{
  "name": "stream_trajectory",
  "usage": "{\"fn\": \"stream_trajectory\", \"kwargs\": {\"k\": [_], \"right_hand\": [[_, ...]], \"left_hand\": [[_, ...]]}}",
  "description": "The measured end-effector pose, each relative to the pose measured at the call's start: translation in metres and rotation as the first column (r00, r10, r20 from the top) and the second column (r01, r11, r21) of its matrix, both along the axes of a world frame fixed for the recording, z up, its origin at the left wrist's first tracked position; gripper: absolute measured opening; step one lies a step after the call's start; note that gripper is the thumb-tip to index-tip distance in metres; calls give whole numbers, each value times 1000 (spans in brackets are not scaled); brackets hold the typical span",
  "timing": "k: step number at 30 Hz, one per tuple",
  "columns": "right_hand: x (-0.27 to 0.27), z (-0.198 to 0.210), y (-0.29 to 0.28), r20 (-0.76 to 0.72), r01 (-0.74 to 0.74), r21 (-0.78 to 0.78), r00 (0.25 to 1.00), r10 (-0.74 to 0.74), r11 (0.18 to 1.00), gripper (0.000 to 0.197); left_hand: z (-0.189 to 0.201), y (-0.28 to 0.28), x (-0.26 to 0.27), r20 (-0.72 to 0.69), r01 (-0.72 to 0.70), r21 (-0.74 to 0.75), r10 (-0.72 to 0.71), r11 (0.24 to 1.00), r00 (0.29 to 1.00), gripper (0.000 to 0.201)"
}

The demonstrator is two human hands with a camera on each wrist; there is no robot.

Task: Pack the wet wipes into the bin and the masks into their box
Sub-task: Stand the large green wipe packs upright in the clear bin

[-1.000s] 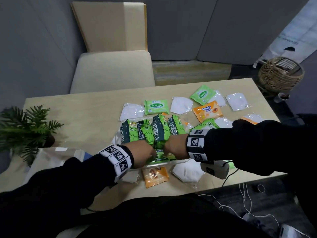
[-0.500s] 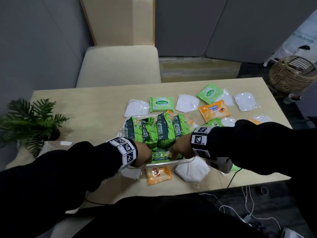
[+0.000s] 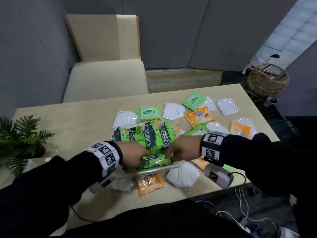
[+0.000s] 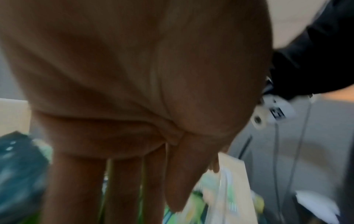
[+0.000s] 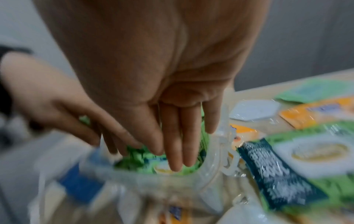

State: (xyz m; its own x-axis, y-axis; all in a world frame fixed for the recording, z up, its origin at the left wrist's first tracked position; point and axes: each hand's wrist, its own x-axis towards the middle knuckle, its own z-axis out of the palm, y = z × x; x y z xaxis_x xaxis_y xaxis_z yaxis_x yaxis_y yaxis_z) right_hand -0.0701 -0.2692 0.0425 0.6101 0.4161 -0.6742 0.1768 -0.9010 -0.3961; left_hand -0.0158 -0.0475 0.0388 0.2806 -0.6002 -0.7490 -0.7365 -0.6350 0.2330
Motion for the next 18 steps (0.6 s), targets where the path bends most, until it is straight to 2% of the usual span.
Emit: {"fn": "stream_trajectory", "kwargs": {"k": [1, 2, 3, 5, 8, 10, 11, 13, 15, 18], "right_hand": [[-1, 3, -15, -35, 202, 137, 979, -199, 970, 31], [-1, 5, -33, -84, 397, 243, 917, -389, 885, 26], [-1, 5, -52, -102, 552, 304, 829, -550, 776, 21], [1, 1, -94, -22, 725, 335, 644, -764, 602, 16], [-2, -12, -147, 66, 854, 343, 393, -917, 391, 11], [-8, -26, -173, 10, 909, 329, 267, -964, 255, 11], [-12, -34, -182, -28, 926, 317, 226, -974, 206, 11], [-18, -53, -198, -77, 945, 300, 162, -984, 132, 12], [-22, -70, -207, -127, 957, 280, 110, -986, 71, 14], [-25, -94, -214, -273, 973, 224, -1, -962, -64, 21]], "left_hand": [[6, -5, 7, -65, -105, -121, 97, 987, 993, 56], [13, -13, 14, -164, -233, -239, 198, 943, 966, 55], [18, -22, 20, -291, -379, -324, 290, 867, 912, 49], [26, -43, 26, -512, -611, -412, 383, 676, 769, 36], [26, -83, 29, -623, -753, -487, 428, 442, 655, 23], [18, -111, 26, -664, -811, -495, 466, 312, 585, 17], [12, -125, 23, -676, -833, -486, 491, 264, 550, 17], [-3, -151, 16, -661, -846, -482, 540, 227, 522, 19], [-23, -175, 10, -607, -829, -498, 581, 254, 542, 26], [-50, -208, 4, -426, -759, -514, 649, 399, 630, 47]]}}
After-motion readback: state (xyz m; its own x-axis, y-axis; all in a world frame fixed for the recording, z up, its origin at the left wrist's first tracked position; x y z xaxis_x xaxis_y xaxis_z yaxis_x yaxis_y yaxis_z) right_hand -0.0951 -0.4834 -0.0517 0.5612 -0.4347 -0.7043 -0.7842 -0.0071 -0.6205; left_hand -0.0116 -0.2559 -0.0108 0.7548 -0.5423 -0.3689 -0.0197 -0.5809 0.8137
